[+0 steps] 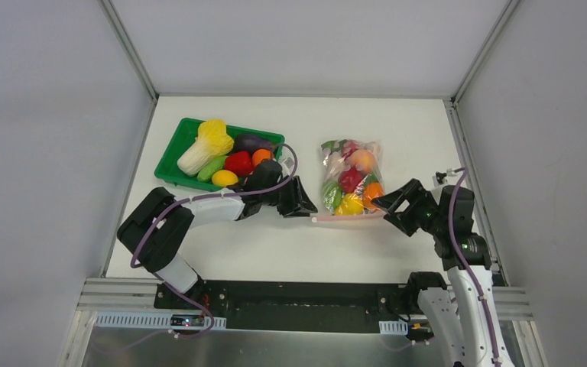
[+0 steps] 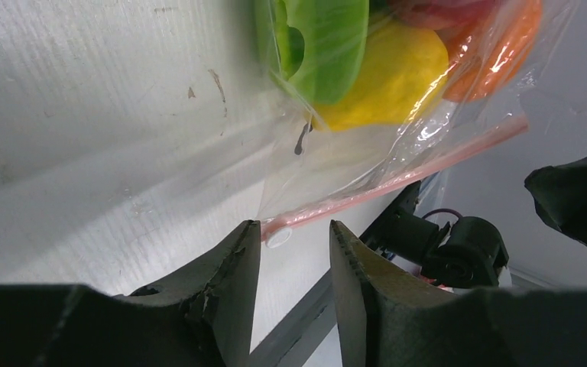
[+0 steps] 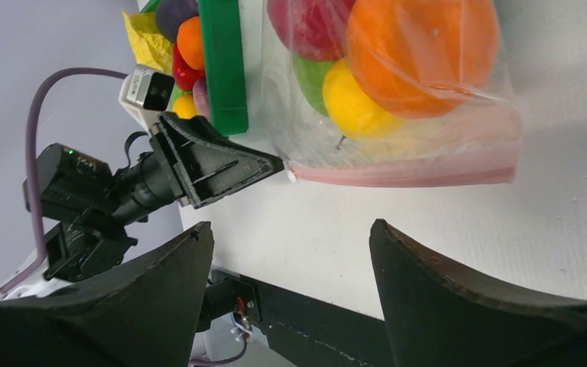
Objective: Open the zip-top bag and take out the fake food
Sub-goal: Unzip the zipper food storage bag at the center of the board.
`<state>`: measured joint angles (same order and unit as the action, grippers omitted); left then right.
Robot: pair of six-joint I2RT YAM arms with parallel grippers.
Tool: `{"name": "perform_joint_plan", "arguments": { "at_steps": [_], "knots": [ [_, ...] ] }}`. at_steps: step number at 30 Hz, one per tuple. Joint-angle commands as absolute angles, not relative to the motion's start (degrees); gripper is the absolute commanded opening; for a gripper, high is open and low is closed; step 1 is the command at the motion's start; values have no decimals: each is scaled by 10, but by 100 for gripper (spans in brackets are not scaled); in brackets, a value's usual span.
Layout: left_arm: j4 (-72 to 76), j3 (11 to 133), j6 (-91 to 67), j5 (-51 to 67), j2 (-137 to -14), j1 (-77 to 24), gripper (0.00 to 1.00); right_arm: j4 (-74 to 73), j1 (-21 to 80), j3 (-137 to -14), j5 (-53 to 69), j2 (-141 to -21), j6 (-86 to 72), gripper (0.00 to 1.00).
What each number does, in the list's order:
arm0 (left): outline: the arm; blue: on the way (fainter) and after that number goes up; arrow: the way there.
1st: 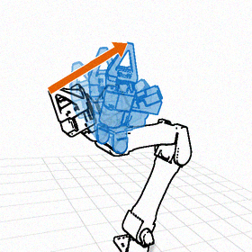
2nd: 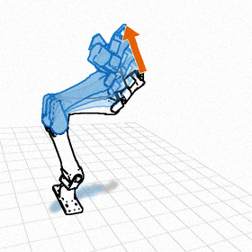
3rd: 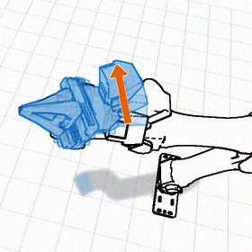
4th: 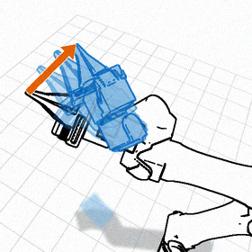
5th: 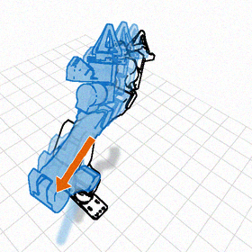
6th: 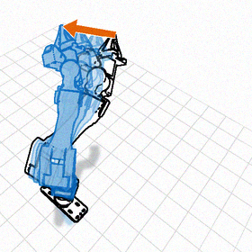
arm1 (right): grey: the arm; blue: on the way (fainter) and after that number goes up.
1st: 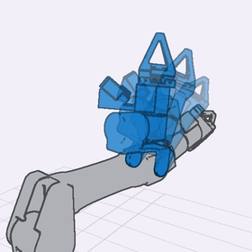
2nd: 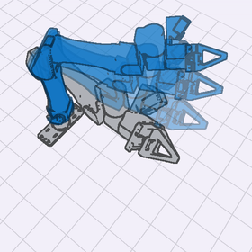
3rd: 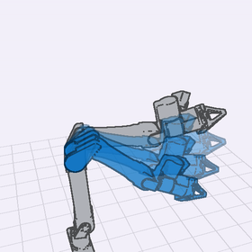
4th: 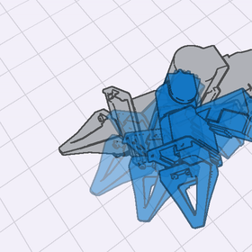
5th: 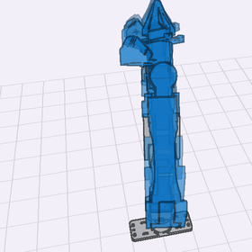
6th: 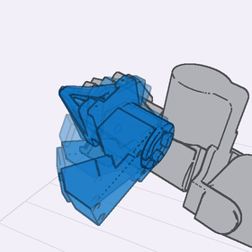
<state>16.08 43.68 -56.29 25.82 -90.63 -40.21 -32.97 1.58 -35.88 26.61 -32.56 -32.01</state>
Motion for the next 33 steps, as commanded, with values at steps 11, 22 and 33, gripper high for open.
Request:
{"name": "perform_joint_plan", "arguments": {
  "at_steps": [11, 22, 33],
  "knots": [
    [188, 444, -534, 233, -946, -415, 45, -253, 33, -289, 360, -291, -395, 78],
    [276, 431, -613, 272, -954, -424, 10, -164, 128, -215, 285, -271, -508, 77],
    [344, 425, -784, 243, -938, -473, 0, -55, 311, -173, 83, -307, -648, 65]
  ]
}}
